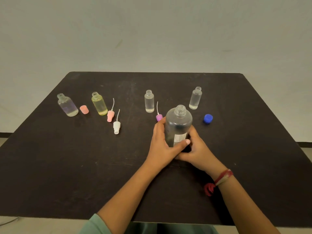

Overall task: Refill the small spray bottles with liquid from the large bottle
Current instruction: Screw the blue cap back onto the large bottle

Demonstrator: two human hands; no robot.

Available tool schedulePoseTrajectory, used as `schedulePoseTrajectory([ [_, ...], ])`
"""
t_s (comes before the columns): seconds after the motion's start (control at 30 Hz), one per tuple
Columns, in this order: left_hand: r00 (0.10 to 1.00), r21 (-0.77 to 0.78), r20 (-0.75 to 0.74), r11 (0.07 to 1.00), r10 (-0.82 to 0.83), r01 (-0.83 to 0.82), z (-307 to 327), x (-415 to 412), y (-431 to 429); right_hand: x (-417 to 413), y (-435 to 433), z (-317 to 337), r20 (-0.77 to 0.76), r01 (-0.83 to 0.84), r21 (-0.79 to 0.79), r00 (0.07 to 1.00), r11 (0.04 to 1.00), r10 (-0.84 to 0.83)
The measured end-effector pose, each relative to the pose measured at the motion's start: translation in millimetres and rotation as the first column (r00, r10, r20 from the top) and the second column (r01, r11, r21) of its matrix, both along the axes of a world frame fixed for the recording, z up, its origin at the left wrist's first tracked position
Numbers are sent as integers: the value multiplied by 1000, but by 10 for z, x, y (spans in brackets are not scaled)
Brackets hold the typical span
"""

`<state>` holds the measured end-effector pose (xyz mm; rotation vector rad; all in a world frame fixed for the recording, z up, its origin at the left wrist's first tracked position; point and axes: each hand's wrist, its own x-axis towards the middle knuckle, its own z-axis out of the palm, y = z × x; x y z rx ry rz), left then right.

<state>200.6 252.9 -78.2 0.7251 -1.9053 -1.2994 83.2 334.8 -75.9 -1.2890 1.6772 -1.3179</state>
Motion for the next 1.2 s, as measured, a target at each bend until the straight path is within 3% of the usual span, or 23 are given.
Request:
schedulePoseTrajectory([
  [0.07,1000,12,23,1000,-9,9,0,0,-6,-134,93,48,91,-121,86,989,989,114],
  [0.13,1000,23,18,1000,-19,19,8,-2,-5,-269,163,163,143,-79,97,988,992,65],
  [0.23,1000,37,13,999,-11,10,13,-2,-17,-510,147,345,105,333,-33,939,942,-328],
  [0.3,999,45,37,999,-6,4,19,-5,-25,-718,61,356,-108,550,-66,826,833,-554],
  [0.33,999,51,49,999,-7,4,20,-9,-26,-811,1,321,-238,599,-37,772,800,-590],
  [0.4,998,73,61,997,-10,6,15,-11,-19,-908,-103,220,-398,630,100,735,770,-549],
  [0.47,998,90,63,996,-5,0,5,-18,-20,-913,-168,129,-443,635,187,735,749,-513],
  [0.6,997,101,75,995,3,-11,-14,-26,-35,-879,-195,43,-554,674,150,663,724,-503],
  [0.87,997,97,83,995,2,-10,-9,-19,-35,-929,-176,-29,-529,706,57,621,706,-579],
  [0.97,996,98,91,995,-3,-6,-9,-8,-31,-896,-162,-22,-452,695,40,653,718,-607],
  [1.07,997,104,79,995,-2,-6,-17,-8,-37,-781,-99,56,-243,682,8,711,732,-660],
  [1.13,997,110,72,994,-4,-4,-25,-10,-40,-625,-41,158,-26,666,2,745,746,-666],
  [1.2,998,112,66,994,-6,-1,-25,-13,-37,-433,22,366,357,592,-6,754,806,-551],
])
